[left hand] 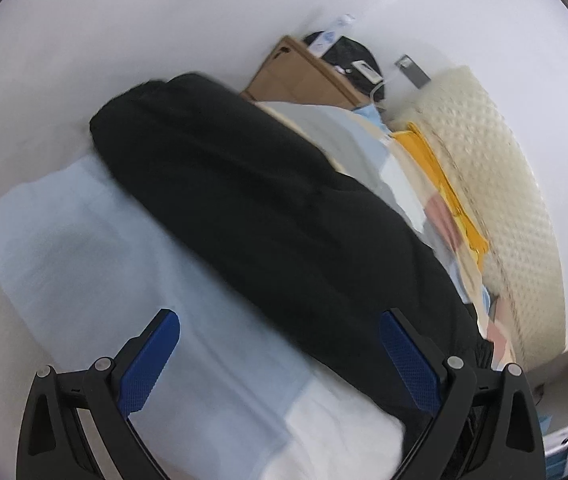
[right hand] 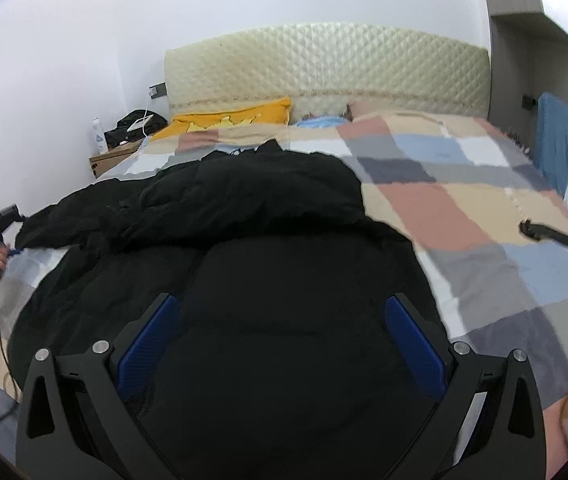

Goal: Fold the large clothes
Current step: 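Grasp the sleeve cuff with the left gripper and lift it up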

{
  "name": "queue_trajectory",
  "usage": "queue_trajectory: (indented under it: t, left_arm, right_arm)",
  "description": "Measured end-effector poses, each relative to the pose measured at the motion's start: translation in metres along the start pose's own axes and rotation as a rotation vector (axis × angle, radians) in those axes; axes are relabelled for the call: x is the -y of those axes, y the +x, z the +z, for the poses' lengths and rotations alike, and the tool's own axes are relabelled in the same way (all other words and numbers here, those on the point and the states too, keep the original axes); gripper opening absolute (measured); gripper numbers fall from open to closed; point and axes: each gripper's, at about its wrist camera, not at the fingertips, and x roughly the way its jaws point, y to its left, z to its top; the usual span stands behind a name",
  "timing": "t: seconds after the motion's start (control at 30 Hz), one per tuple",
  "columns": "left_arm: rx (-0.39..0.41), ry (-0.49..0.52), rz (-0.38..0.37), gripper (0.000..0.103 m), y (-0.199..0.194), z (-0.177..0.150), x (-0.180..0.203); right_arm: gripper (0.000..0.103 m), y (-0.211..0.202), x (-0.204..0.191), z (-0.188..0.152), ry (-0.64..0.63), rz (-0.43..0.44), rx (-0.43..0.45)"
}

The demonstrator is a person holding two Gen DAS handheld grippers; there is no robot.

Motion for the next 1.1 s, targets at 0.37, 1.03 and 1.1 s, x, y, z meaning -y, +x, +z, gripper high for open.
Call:
queue_trajectory:
  t: [0.37, 1.03, 1.1]
  left_arm:
    - [0.083, -0.001, -0.021, 0.096, 0.049, 0.04, -0.042]
    - [0.31, 0.002, 0.047, 0.009, -0.017, 0.084, 0.025]
    - [0.327, 0.032, 0.05, 0.008, -0.032, 0.087, 0.045]
  right_arm:
    - [0.103, 0.037, -0.024, 0.007, -0.094, -0.114, -0.038]
    - [0.103, 0.032, -0.009, 0.014, 0.015, -0.04, -0.048]
    - [0.103, 0.026, -0.009, 0.013, -0.003, -0.034, -0.034]
